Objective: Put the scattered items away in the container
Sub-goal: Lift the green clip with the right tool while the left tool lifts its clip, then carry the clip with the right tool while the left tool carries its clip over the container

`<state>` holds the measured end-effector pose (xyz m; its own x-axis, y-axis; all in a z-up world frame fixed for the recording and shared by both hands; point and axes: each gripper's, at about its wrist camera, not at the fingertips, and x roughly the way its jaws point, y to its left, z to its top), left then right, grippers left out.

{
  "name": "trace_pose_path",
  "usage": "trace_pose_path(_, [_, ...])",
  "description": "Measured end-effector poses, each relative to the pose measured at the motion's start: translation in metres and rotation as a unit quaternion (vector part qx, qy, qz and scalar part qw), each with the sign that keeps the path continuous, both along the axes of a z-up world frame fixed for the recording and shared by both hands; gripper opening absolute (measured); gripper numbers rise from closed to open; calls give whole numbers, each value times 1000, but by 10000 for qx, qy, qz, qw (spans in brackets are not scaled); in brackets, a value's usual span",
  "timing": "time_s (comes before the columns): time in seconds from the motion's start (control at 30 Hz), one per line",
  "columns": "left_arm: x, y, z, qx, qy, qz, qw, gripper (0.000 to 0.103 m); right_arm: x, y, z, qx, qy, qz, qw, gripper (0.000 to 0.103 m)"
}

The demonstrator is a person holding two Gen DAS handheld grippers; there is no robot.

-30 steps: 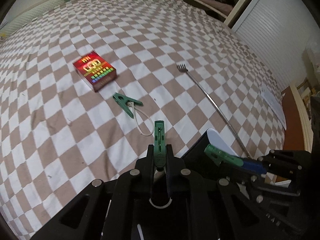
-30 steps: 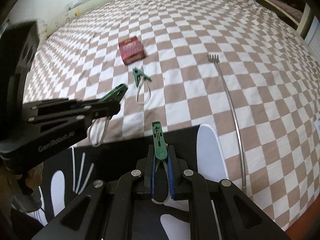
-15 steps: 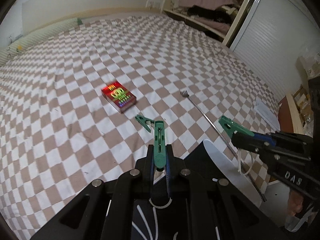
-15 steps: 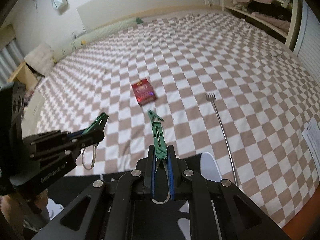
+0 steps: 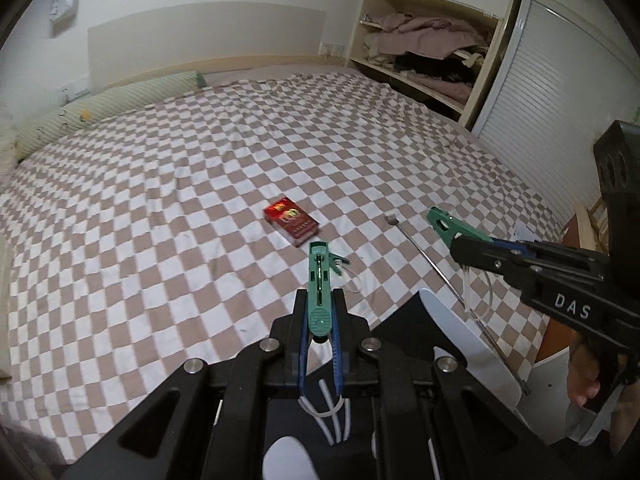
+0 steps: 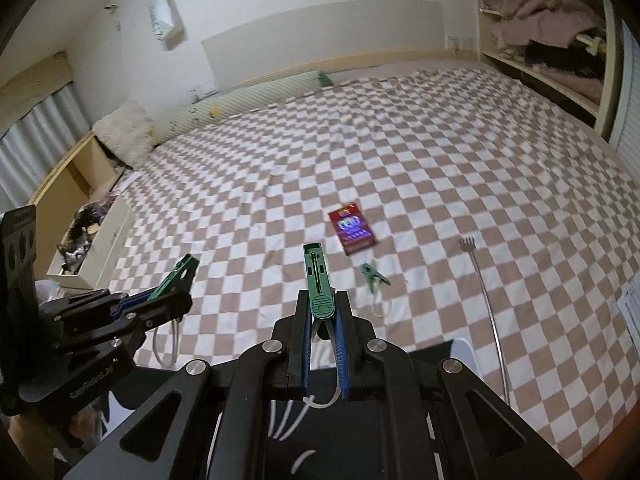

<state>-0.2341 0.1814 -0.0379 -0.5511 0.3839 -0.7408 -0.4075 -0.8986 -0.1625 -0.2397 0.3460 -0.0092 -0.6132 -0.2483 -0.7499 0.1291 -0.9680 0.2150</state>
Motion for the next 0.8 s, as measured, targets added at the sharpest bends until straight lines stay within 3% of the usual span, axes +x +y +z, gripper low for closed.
trace_pose_path(0.47, [34,-87,55,178,413,705,9965,10,6,-46,30,-323,361,538,9974,12])
trace_pose_path(0.8, [72,-147,82,-96,823,1240,9888,10,20,-103,46,-455,611,1195,9899,12])
